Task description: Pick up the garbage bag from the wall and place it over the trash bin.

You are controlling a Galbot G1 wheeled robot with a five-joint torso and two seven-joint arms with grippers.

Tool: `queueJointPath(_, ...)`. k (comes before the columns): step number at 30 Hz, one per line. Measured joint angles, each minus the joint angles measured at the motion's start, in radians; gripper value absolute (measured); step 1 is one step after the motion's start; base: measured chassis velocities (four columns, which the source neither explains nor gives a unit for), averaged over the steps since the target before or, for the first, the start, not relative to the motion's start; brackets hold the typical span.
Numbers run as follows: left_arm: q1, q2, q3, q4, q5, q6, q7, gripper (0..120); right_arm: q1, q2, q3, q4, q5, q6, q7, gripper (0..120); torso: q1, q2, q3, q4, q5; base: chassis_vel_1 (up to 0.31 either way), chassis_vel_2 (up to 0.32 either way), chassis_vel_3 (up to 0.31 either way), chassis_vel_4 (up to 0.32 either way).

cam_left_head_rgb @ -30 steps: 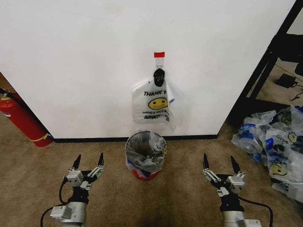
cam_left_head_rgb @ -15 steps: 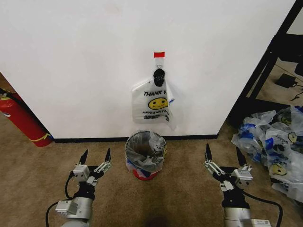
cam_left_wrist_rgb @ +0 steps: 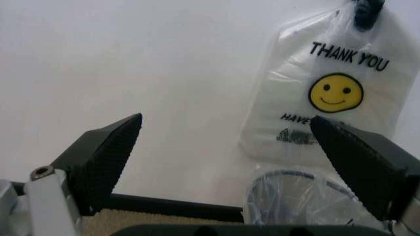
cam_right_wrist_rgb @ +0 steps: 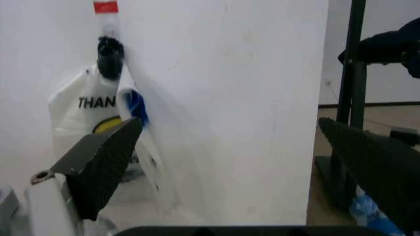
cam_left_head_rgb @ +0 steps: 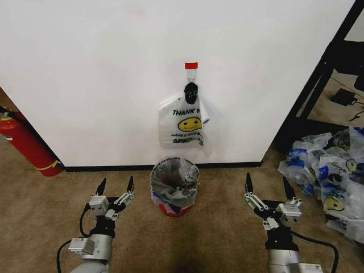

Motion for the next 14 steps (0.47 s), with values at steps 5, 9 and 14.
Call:
queueJointPath(5,0.000,0.000,0.000,0.000,-0.001,0.000,0.000,100,0.001,0.004,-0.004,-0.014,-0.018,0.008,0.005,100,0.000,0.000,0.000,0.0000,-0.0001,0.000,0.000,0.000,0.000)
queueJointPath(9,0.000,0.000,0.000,0.001,-0.001,0.000,0.000,100,0.002,0.005,-0.005,-0.016,-0.018,0.008,0.005,100,0.000,0.000,0.000,0.0000,-0.0001,0.000,0.000,0.000,0.000)
queueJointPath(14,0.000,0.000,0.000,0.001,-0.002,0.000,0.000,100,0.002,0.004,-0.005,-0.016,-0.018,0.009,0.006,100,0.000,0.000,0.000,0.0000,-0.0001,0.000,0.000,0.000,0.000)
